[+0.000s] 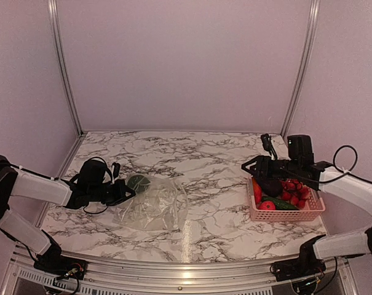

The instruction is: Open the zip-top bag and remove the fake food

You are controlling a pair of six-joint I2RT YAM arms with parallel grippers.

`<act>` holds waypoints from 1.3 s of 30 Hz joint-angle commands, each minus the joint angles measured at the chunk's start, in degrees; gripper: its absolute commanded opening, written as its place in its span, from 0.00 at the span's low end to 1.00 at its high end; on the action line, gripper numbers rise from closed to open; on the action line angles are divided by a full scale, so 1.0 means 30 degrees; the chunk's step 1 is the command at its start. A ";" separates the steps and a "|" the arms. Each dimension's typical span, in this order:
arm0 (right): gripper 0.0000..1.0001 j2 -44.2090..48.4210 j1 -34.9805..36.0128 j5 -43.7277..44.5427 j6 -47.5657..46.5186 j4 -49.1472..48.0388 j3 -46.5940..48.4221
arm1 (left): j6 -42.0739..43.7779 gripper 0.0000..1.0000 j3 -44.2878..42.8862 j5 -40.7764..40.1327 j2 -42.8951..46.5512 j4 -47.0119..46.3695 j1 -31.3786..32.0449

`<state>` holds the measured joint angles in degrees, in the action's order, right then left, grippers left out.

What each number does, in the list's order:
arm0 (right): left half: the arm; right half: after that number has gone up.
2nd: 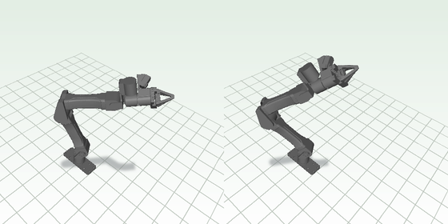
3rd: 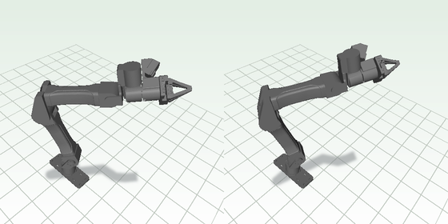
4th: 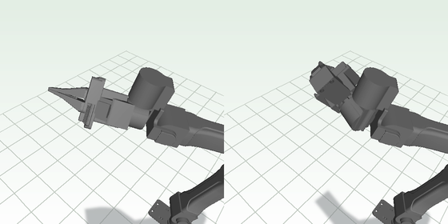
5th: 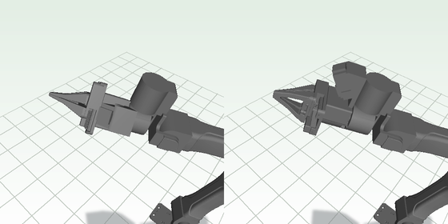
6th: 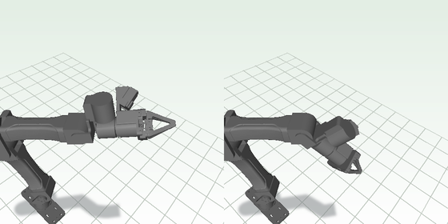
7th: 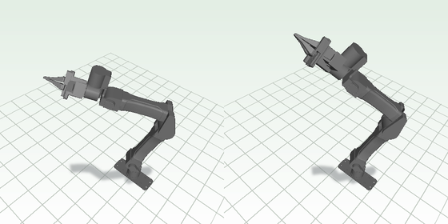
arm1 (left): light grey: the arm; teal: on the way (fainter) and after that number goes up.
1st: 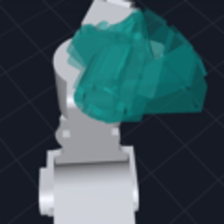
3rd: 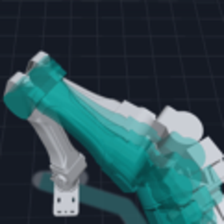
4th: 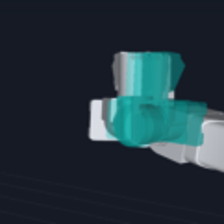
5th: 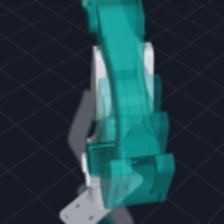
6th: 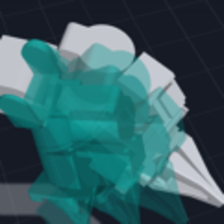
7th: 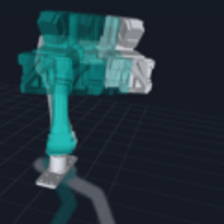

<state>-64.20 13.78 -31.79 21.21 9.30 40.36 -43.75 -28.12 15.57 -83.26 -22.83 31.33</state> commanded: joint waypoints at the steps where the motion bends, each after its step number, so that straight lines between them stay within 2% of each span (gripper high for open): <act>1: 0.56 -0.1811 0.3120 0.0454 0.1416 -0.2841 0.0775 | 0.0713 0.00 -0.0158 0.0157 0.0967 -0.0119 -0.0017; 8: 0.38 -0.6272 0.7352 0.0939 0.2837 -0.6943 0.0756 | 0.0615 0.00 0.0269 0.0302 0.1782 -0.0699 0.0073; 13: 0.27 -0.9710 0.8693 0.0627 0.3550 -0.9610 0.1106 | 0.0758 0.00 0.0324 0.0277 0.1980 -0.0904 0.0211; 21: 0.24 -1.4160 0.9487 -0.1150 0.5246 -1.3909 0.2749 | 0.1410 0.00 0.0310 0.0375 0.2201 -0.1029 0.0634; 27: 0.28 -1.6814 1.0172 -0.1837 0.6091 -1.5349 0.4561 | 0.2445 0.00 -0.0259 0.0292 0.2503 -0.0420 0.1308; 34: 0.45 -1.8546 1.0242 -0.2326 0.7342 -1.7572 0.5180 | 0.4741 0.00 -0.1602 0.0007 0.2492 0.1225 0.2662; 39: 0.59 -1.9278 1.0376 -0.2473 0.7738 -1.8118 0.5300 | 0.7294 0.00 -0.3424 -0.1171 0.2095 0.3668 0.3908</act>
<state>-120.51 43.99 -38.24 42.78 -41.01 54.54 -30.04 -33.58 15.25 -77.03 -18.87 40.45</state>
